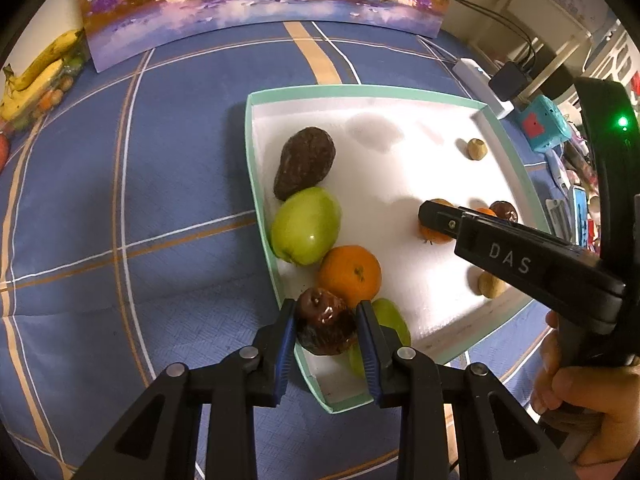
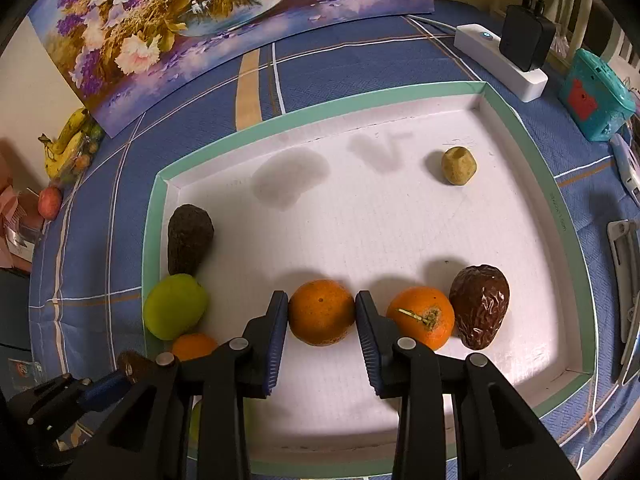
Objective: Organize fruits
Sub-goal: 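Open the right tool to set the orange in the tray while the left releases the date, then withdraw both tools from the tray over the tablecloth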
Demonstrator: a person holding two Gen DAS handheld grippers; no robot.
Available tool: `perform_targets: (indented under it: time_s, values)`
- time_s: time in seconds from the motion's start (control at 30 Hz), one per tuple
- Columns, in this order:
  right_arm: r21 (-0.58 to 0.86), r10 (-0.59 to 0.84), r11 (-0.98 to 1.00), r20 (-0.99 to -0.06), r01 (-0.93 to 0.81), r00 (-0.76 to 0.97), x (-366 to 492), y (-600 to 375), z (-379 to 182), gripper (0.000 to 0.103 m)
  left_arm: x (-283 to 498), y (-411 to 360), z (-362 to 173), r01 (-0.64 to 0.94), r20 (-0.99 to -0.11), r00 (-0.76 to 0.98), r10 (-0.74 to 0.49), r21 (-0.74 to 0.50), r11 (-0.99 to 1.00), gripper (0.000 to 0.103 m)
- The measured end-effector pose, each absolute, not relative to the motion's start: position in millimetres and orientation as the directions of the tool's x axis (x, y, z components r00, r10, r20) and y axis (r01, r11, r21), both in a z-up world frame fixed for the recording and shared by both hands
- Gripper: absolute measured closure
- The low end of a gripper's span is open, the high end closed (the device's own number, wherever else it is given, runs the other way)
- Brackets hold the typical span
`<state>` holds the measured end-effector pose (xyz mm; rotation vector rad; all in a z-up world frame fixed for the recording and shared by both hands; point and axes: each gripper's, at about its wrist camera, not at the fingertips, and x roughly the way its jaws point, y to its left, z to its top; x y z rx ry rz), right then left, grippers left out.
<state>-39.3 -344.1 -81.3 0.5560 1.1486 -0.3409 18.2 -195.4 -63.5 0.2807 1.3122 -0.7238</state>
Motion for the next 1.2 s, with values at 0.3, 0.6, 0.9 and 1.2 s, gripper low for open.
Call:
perform_targets:
  time_s: [0.3,0.6,0.9,1.2]
  values:
    - [0.243,0.028,0.813,-0.923,0.529,0.383,-38.4,-343.9,-81.6,0.067,20.4,-192.9,-63.1,0.617,-0.940,0.072,-0.334,-0.221,0.755,0.071]
    - [0.241,0.025,0.806,-0.926,0.541,0.376,-41.1,-345.2,-80.5,0.067,24.2,-183.6,-51.7,0.606,-0.936,0.108,-0.335,-0.205,0.768,0.070]
    - [0.239,0.017,0.810,-0.923,0.536,0.386,-43.9,-343.8,-72.2,0.067,29.0,-165.7,-38.8,0.563,-0.920,0.152,-0.361,-0.220,0.797,0.068]
    - [0.217,0.000,0.832,-0.920,0.511,0.391,-42.9,-334.8,-65.0,0.043,50.4,-136.7,-51.4,0.428,-0.942,0.242,-0.233,-0.112,0.897,0.021]
